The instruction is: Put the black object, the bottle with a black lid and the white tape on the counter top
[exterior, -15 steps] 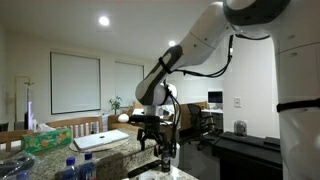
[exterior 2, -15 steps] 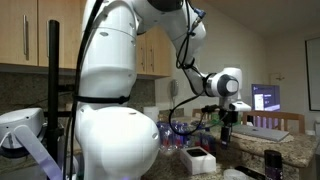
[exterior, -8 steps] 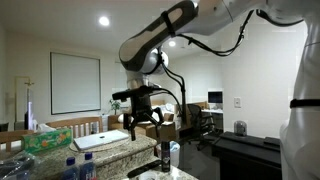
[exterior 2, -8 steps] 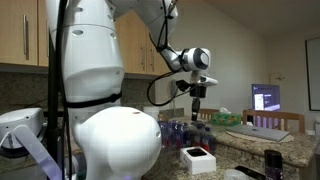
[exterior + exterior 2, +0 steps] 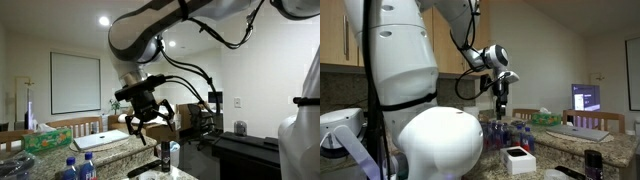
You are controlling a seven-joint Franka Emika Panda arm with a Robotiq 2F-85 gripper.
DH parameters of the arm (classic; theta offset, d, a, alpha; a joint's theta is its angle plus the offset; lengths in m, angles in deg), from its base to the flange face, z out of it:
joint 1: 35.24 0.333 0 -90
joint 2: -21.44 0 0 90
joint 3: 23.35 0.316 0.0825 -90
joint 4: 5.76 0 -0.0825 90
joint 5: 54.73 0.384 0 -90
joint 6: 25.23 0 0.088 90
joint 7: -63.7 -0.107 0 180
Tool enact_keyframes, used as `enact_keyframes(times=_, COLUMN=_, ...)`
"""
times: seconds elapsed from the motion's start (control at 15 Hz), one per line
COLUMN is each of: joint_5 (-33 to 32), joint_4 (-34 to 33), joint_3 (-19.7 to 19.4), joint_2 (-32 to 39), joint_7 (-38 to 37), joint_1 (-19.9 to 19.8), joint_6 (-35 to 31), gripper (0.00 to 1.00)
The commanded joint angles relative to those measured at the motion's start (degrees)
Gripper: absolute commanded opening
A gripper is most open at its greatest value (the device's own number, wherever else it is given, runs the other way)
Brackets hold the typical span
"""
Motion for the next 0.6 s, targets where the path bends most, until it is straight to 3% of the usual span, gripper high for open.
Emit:
enact_keyframes(times=0.0, joint_5=-6.39, joint_4=6.77, joint_3=1.0, joint_2=-6.31, joint_7=7.62, joint_1=0.11, joint_6=-1.1, gripper=1.0)
enact_keyframes(times=0.2, joint_5=-11.81, joint_4=10.86, joint_3=1.3, joint_2=-9.75, joint_7=12.68, joint_1=0.1, joint_6=-4.0, gripper=1.0)
enact_keyframes(times=0.27, joint_5=-8.76, joint_4=6.65, joint_3=1.89, joint_2=-5.83, joint_7=8.94, joint_1=-0.8, joint_6=-1.24, gripper=1.0)
enact_keyframes(times=0.53, joint_5=-10.36, joint_4=9.31, joint_3=2.06, joint_2=-8.38, joint_7=10.9, joint_1=-0.88, joint_6=-2.82, gripper=1.0)
